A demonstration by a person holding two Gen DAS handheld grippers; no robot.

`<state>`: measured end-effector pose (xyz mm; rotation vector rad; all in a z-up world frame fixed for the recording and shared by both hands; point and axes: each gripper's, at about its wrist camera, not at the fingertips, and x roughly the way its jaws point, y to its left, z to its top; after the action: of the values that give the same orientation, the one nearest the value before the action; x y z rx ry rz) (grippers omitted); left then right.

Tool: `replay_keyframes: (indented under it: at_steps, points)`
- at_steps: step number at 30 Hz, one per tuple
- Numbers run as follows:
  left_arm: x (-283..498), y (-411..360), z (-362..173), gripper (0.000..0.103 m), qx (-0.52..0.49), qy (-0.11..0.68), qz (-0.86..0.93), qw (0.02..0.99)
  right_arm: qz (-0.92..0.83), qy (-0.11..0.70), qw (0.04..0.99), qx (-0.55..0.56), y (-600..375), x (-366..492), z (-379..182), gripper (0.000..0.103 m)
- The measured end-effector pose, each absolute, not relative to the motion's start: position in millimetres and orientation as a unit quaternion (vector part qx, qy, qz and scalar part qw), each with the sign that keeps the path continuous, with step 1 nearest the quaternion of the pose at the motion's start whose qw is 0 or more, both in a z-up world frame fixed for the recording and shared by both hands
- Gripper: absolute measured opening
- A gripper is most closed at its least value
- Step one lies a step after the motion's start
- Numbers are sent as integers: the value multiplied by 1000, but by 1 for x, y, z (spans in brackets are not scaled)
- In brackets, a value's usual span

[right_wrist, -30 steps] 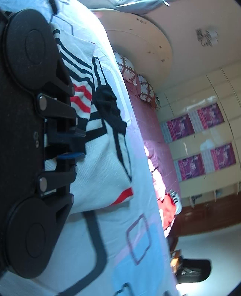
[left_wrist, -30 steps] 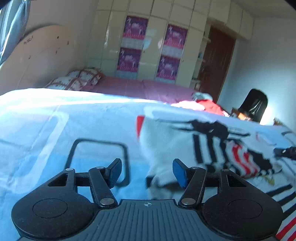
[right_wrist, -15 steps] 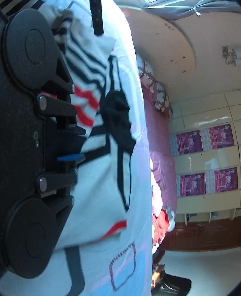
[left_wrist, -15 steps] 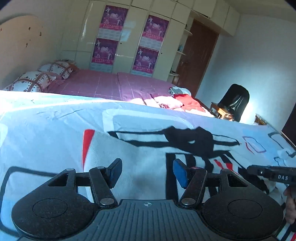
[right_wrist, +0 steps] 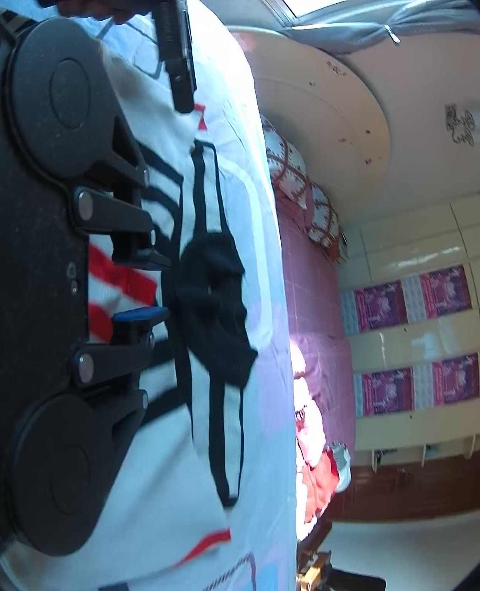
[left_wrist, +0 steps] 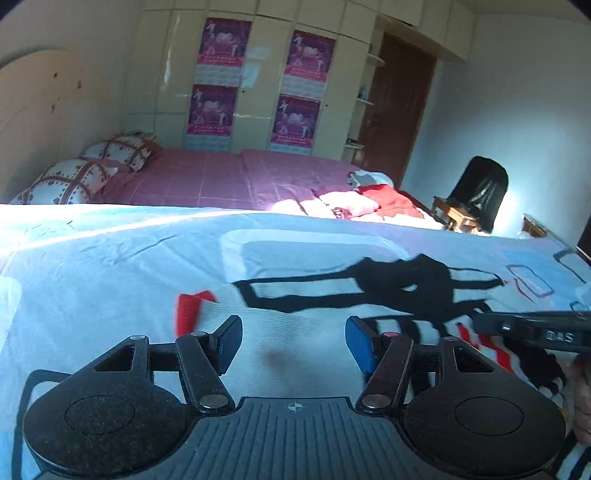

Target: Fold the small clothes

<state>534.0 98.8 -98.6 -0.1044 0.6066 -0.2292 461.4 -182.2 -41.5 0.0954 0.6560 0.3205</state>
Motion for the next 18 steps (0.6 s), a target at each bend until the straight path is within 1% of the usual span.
replay_keyframes:
  at_steps: [2, 3, 5, 6, 10, 11, 13, 14, 17, 18]
  points:
    - [528, 72, -102, 61, -29, 313, -121, 942, 173, 329, 928, 36, -166, 465, -47, 22]
    - [526, 62, -108, 61, -20, 322, -119, 939, 178, 338, 924, 28, -157, 466, -52, 24]
    - [526, 49, -122, 61, 0, 347, -100, 932, 175, 342, 923, 3, -150, 464, -62, 23]
    - [521, 47, -124, 62, 12, 332, -99, 938, 174, 334, 926, -8, -150, 460, -63, 21]
    - [506, 64, -122, 63, 16, 331, -97, 938, 125, 329, 935, -35, -180, 448, -57, 20]
    - [500, 72, -121, 63, 18, 330, -93, 939, 110, 326, 938, -35, -198, 444, -57, 18]
    - [487, 89, -121, 63, 20, 326, -80, 942, 97, 328, 940, -10, -234, 437, -56, 9]
    - [482, 98, -121, 62, 18, 328, -71, 942, 89, 330, 940, -4, -248, 433, -55, 9]
    - [472, 115, -121, 63, 7, 337, -44, 941, 77, 336, 939, 19, -270, 425, -50, 9]
    - [468, 119, -119, 63, -10, 338, -43, 940, 71, 334, 939, 32, -273, 423, -45, 21]
